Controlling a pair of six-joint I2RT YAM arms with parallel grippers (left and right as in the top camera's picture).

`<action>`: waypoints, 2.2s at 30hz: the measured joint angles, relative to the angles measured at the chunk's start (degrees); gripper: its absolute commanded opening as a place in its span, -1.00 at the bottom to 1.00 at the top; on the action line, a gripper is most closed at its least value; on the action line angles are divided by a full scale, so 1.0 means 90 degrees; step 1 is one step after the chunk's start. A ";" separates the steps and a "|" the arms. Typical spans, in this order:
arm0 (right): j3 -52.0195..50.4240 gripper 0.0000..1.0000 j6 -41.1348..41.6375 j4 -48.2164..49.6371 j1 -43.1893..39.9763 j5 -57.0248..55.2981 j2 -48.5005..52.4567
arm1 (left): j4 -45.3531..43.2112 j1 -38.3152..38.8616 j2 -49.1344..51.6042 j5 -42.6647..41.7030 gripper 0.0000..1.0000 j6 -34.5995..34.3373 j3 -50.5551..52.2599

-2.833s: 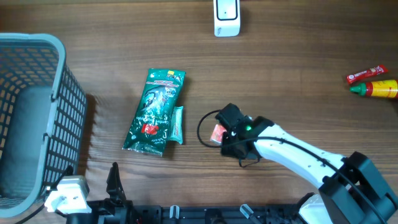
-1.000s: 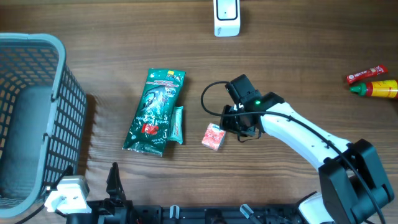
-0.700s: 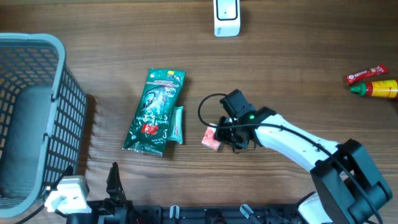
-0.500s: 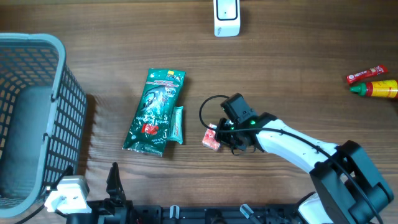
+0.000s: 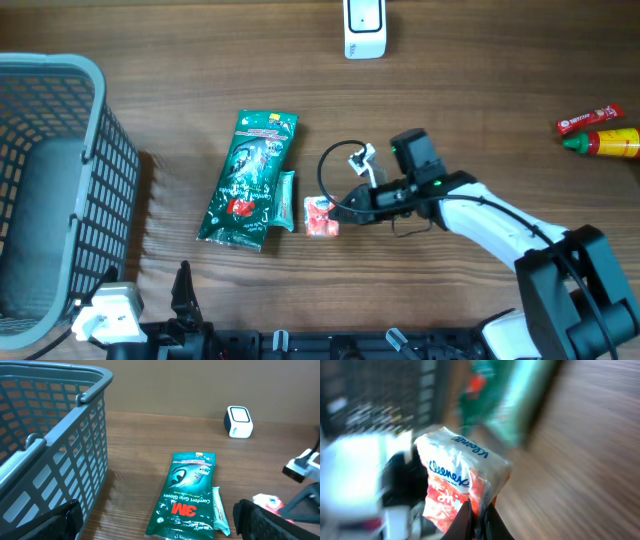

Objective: Scan the item barcode
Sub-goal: 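Lift the tissue pack with right gripper and hold it up, then carry the tissue pack with right gripper to the scanner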

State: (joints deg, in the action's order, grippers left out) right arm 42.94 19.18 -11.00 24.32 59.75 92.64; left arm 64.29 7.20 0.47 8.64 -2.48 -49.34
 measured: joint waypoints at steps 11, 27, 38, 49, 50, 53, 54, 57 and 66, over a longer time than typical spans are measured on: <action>-0.0024 -0.91 -0.1885 0.1399 -0.0041 0.3266 -0.0012 | 0.0000 0.0000 0.0000 0.0000 1.00 0.0000 0.0000; -0.0024 -0.92 -0.1535 0.1613 -0.0041 0.3288 -0.0012 | 0.0000 0.0000 0.0000 0.0000 1.00 0.0000 0.0000; -0.0024 -0.91 -0.1440 0.1613 -0.0041 0.3288 -0.0012 | 0.0000 0.0000 0.0000 0.0000 1.00 0.0000 0.0000; -0.0032 -0.91 -0.1115 0.1870 -0.0041 0.2739 -0.0012 | 0.0000 0.0000 0.0000 0.0000 0.99 0.0000 0.0000; -0.0032 -0.91 -0.0954 0.1996 -0.0041 0.2509 -0.0012 | 0.0000 0.0000 0.0000 0.0000 1.00 0.0000 0.0000; -0.0032 -0.91 -0.0532 0.2259 -0.0063 0.1719 -0.0012 | 0.0000 0.0000 0.0000 0.0000 1.00 0.0000 0.0000; -0.0032 -0.91 -0.0384 0.2268 -0.0126 0.1452 -0.0012 | 0.0000 0.0000 0.0000 0.0000 1.00 0.0000 0.0000; -0.0017 -0.91 -0.0124 0.2176 -0.0556 0.1081 -0.0034 | 0.0000 0.0000 0.0000 0.0000 1.00 -0.0002 0.0000; 0.2050 -0.91 -0.1090 -0.2730 -0.1224 -0.2385 -0.1234 | 0.0000 0.0000 0.0000 0.0000 1.00 0.0000 0.0000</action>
State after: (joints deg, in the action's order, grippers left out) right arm 61.39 9.37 -35.57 13.30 38.28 81.54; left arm 64.29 7.20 0.47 8.64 -2.48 -49.34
